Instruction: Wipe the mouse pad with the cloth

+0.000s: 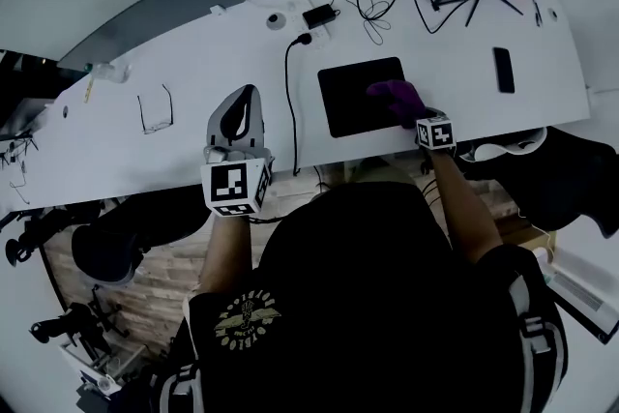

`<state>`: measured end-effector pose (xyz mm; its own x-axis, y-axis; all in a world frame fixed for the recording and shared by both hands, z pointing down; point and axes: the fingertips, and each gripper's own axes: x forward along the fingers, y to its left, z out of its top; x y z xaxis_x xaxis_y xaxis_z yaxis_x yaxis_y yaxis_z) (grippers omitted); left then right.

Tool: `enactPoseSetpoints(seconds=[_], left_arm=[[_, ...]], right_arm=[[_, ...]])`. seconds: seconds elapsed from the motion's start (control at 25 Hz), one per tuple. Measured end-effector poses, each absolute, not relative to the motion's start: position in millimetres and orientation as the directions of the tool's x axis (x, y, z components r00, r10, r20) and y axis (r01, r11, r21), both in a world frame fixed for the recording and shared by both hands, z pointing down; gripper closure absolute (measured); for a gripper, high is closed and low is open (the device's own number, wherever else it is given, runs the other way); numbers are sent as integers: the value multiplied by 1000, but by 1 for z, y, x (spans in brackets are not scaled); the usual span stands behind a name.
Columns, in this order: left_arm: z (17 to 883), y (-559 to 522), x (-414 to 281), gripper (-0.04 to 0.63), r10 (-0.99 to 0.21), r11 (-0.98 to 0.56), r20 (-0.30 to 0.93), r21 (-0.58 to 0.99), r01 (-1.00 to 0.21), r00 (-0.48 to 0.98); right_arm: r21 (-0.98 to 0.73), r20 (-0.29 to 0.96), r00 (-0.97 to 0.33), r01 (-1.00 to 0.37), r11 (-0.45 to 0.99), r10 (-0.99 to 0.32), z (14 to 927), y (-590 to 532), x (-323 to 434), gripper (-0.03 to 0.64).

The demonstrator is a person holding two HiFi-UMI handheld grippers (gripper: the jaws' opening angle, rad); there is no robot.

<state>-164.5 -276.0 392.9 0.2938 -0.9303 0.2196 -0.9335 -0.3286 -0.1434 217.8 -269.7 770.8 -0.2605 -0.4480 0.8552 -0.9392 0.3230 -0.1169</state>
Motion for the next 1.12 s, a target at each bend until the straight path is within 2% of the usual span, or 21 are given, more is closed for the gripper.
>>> enactPoseSetpoints(seconds=[0.16, 0.36, 0.56, 0.72, 0.84, 0.96, 1.12], left_arm=[[380, -279, -157, 592, -931, -340, 191, -146, -929, 311], [346, -275, -164, 593, -952, -297, 123, -148, -943, 281], [312, -255, -178, 594, -968, -250, 80, -156, -956, 240], [286, -232, -188, 594, -972, -235, 33, -158, -959, 233], [274, -217, -194, 594, -969, -246, 11, -167, -955, 248], [273, -205, -199, 594, -966, -256, 5, -163, -953, 258], [277, -192, -199, 593, -957, -289, 5, -155, -945, 291]], right_arm=[[-135, 802, -312, -926, 354, -509, 736, -279, 207, 514], [-167, 581, -523, -826, 538, -623, 614, -296, 147, 518], [-122, 336, -628, -768, 628, -702, 482, -291, 105, 520], [-45, 142, -641, -766, 642, -755, 383, -277, 93, 520], [7, 46, -624, -781, 625, -780, 327, -258, 91, 520], [27, 7, -608, -794, 608, -794, 302, -239, 87, 520], [32, 17, -590, -806, 590, -807, 301, -223, 81, 520]])
